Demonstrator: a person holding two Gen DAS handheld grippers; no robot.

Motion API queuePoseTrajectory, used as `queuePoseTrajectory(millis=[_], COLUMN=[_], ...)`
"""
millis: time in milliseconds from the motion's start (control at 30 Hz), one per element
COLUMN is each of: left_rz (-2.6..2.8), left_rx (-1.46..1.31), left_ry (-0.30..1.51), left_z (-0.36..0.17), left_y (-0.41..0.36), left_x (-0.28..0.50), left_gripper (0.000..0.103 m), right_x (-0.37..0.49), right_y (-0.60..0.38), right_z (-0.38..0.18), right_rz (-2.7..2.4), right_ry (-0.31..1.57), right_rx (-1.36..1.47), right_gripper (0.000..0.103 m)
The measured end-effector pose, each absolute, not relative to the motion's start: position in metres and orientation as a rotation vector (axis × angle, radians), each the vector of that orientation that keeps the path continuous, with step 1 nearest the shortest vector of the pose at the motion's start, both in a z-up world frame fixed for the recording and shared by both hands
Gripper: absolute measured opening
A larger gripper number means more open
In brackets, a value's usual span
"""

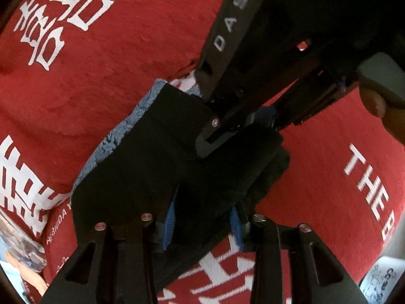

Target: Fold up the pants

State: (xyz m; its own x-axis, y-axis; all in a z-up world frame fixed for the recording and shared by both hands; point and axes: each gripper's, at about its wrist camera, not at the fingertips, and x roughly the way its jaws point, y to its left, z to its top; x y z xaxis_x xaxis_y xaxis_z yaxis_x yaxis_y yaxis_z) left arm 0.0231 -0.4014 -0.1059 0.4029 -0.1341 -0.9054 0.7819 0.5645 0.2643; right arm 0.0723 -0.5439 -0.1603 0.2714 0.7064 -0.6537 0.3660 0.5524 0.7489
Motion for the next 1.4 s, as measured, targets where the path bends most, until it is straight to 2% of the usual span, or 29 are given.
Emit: queuePoseTrajectory(millis=[33, 100, 167, 400, 533, 633, 833, 867, 900, 1133, 1400], left_rz=[-0.671, -0.678, -0.667, -0.434, -0.261, -0.265, -0.265, -0.258, -0.252, -0.242, -0.233], left_rx=[0.756, 0.730, 0.704, 0.527, 0.364, 0.310, 0.319, 0.316, 0.312, 0.293, 0.293], left_ry=[1.013, 1.023, 1.002, 1.122, 1.268, 1.359, 1.352, 1.360, 1.365, 1.405, 1.434], left_z=[-0.101, -0.092, -0.077, -0.064, -0.087, -0.108, -0.110, -0.110, -0.111, -0.110, -0.112], left_y=[-0.395, -0.384, -0.367, -0.303, -0.256, -0.242, -0.246, -0.247, -0.246, -0.241, -0.242], left_x=[0.023, 0.022, 0.023, 0.077, 0.117, 0.114, 0.103, 0.102, 0.103, 0.108, 0.110], left_gripper=[0.049, 0.063, 0.067, 0.067, 0.067, 0.067, 0.069, 0.078, 0.081, 0.081, 0.081], right_x=[0.072, 0.069, 0.066, 0.055, 0.056, 0.055, 0.050, 0.050, 0.054, 0.065, 0.061], right_y=[-0.543, -0.541, -0.538, -0.526, -0.521, -0.517, -0.511, -0.509, -0.503, -0.474, -0.474], right_z=[-0.159, -0.157, -0.155, -0.149, -0.139, -0.129, -0.094, -0.090, -0.088, -0.125, -0.127], right_rz=[0.284, 0.252, 0.225, 0.121, 0.059, 0.003, -0.073, -0.065, -0.054, -0.049, -0.049], right_ry=[1.344, 1.364, 1.376, 1.406, 1.426, 1.429, 1.348, 1.335, 1.330, 1.476, 1.461], right_rx=[1.016, 0.983, 0.957, 0.842, 0.766, 0.689, 0.620, 0.635, 0.643, 0.547, 0.548], right_gripper=[0.020, 0.021, 0.021, 0.025, 0.027, 0.027, 0.027, 0.027, 0.027, 0.029, 0.030])
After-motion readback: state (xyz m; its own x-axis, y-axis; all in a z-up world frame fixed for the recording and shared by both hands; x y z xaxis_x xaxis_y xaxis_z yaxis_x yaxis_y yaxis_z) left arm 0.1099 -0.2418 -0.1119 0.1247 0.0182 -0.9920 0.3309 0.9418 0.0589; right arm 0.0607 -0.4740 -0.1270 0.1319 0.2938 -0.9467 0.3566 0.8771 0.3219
